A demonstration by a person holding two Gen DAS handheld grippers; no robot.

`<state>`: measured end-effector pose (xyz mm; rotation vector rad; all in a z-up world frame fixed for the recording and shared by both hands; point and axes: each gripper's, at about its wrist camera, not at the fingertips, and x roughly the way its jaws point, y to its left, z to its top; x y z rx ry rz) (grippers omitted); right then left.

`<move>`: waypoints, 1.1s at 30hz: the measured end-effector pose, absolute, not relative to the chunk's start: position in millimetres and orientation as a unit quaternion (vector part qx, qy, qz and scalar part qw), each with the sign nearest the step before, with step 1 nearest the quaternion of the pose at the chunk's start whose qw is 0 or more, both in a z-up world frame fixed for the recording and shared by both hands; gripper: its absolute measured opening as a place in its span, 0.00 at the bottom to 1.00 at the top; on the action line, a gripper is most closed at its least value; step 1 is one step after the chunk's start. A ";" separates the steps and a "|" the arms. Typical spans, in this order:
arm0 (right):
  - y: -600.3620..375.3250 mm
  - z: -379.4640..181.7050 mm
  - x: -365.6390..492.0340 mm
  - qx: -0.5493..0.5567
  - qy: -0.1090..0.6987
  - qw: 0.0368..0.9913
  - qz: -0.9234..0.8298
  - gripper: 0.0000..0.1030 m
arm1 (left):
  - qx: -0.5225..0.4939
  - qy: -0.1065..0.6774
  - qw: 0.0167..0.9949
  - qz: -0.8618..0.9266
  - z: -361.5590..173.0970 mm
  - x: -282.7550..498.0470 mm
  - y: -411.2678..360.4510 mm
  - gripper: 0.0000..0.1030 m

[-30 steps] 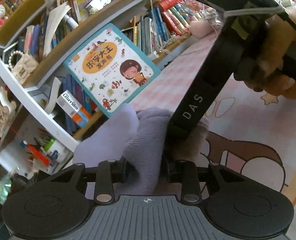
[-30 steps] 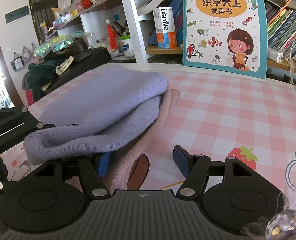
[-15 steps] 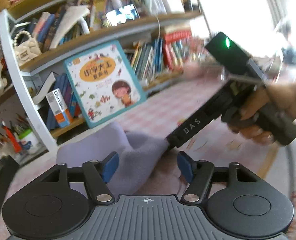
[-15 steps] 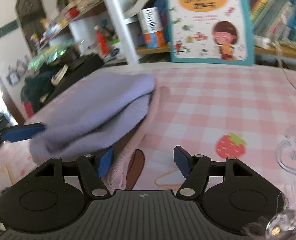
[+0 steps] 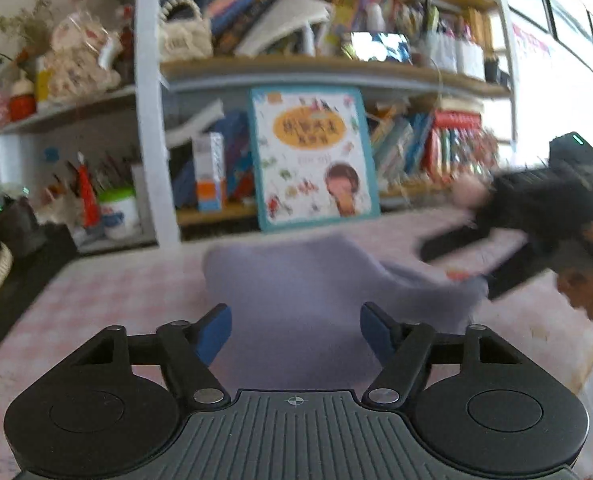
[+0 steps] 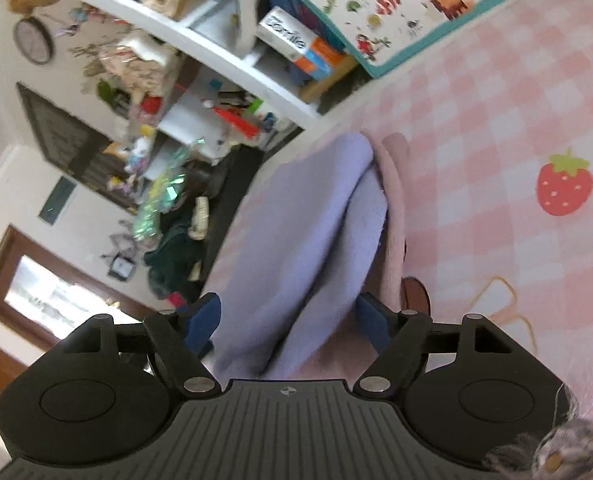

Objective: Fold clothes

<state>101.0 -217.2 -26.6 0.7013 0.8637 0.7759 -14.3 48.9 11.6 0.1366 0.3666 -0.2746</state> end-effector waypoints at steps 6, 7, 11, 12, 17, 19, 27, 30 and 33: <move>-176.2 -17.9 129.6 0.256 0.386 0.824 0.327 0.35 | 0.074 0.162 0.974 -0.137 14.8 -11.1 45.2 0.69; -169.2 -14.1 132.5 0.230 0.384 0.835 0.320 0.28 | 0.077 0.162 0.974 -0.136 14.6 -9.7 44.6 0.69; -148.9 14.3 98.5 0.067 0.249 0.887 0.383 0.18 | 0.078 0.155 0.976 -0.135 13.9 -6.6 44.1 0.69; -144.2 21.0 87.3 0.021 0.205 0.893 0.400 0.18 | 0.075 0.156 0.975 -0.136 13.3 -5.2 44.4 0.69; -134.9 0.1 107.8 -0.040 0.248 0.898 0.361 0.20 | 0.074 0.182 0.971 -0.139 7.3 6.8 42.2 0.69; -146.3 -14.8 126.1 0.015 0.300 0.890 0.343 0.34 | 0.077 0.189 0.969 -0.138 7.0 7.0 42.5 0.70; -189.9 -21.2 125.0 0.180 0.368 0.843 0.349 0.53 | 0.060 0.187 0.970 -0.145 11.2 4.1 54.7 0.70; -186.0 -17.2 118.4 0.179 0.375 0.836 0.360 0.35 | 0.051 0.186 0.970 -0.149 12.1 4.1 59.3 0.70; -168.6 3.4 92.4 0.078 0.317 0.875 0.358 0.12 | 0.058 0.188 0.969 -0.149 9.7 4.3 55.9 0.70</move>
